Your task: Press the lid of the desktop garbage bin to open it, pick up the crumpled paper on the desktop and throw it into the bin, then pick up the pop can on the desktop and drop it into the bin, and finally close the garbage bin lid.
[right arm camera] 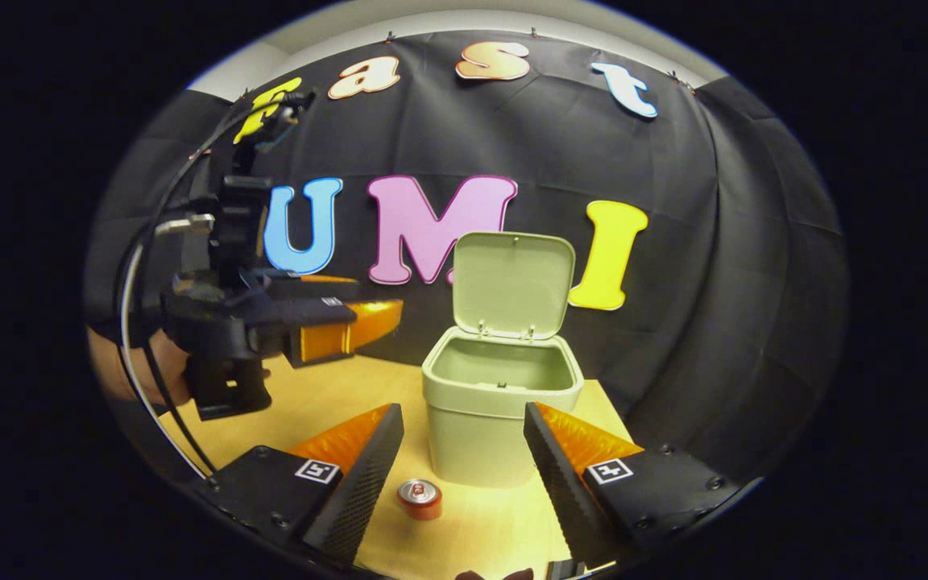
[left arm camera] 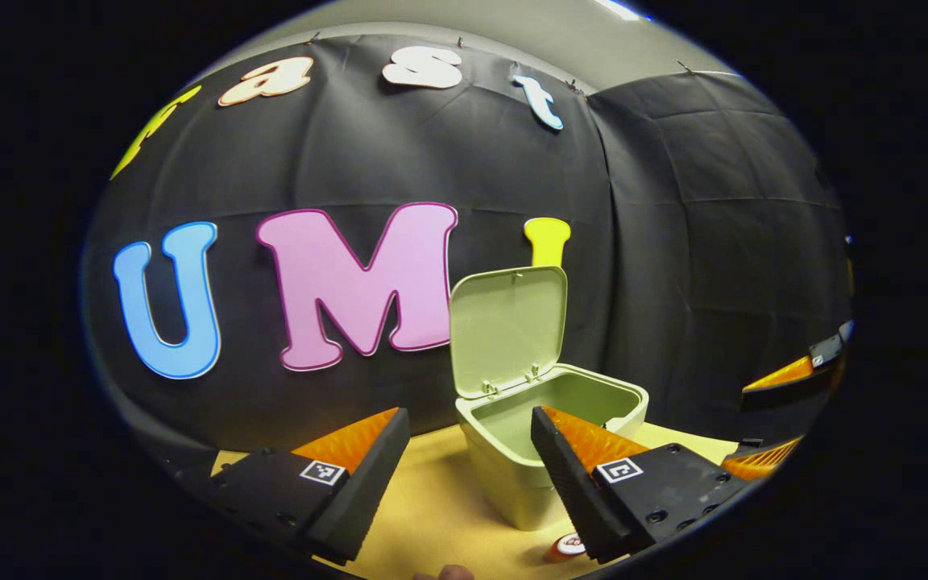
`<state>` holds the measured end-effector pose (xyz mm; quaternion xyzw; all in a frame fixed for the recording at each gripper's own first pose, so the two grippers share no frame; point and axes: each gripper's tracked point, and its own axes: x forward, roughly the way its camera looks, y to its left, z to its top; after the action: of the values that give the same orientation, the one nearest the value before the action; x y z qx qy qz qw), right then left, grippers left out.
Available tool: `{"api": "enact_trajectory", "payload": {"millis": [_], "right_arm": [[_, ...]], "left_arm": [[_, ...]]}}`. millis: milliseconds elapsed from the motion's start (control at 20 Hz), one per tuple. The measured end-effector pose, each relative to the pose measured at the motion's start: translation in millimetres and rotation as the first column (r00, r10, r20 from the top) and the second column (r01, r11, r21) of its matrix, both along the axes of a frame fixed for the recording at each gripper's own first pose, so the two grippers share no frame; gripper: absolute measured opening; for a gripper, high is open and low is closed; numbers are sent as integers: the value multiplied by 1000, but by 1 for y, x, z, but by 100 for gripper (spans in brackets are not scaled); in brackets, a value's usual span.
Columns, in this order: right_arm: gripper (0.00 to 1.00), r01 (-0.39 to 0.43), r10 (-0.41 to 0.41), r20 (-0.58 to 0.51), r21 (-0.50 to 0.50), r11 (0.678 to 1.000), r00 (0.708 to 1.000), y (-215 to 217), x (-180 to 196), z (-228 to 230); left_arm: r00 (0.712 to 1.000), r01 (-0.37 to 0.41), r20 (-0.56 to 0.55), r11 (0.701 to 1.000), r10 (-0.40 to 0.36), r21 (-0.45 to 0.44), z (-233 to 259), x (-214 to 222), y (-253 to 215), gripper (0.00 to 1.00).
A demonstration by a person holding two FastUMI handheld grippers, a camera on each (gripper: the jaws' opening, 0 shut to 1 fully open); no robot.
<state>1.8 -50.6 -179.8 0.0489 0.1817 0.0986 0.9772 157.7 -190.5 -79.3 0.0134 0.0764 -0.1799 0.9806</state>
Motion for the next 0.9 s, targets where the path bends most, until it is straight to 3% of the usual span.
{"api": "enact_trajectory", "payload": {"millis": [450,900], "right_arm": [[96,-58,58,-136,1,998,989,44,-11,-100],[96,-119,111,-270,-15,993,956,74,-16,-195]], "left_arm": [[993,-95,-75,995,95,2,-16,-56,64,97],[975,-167,-141,985,171,42,-44,-87,105,97]]}}
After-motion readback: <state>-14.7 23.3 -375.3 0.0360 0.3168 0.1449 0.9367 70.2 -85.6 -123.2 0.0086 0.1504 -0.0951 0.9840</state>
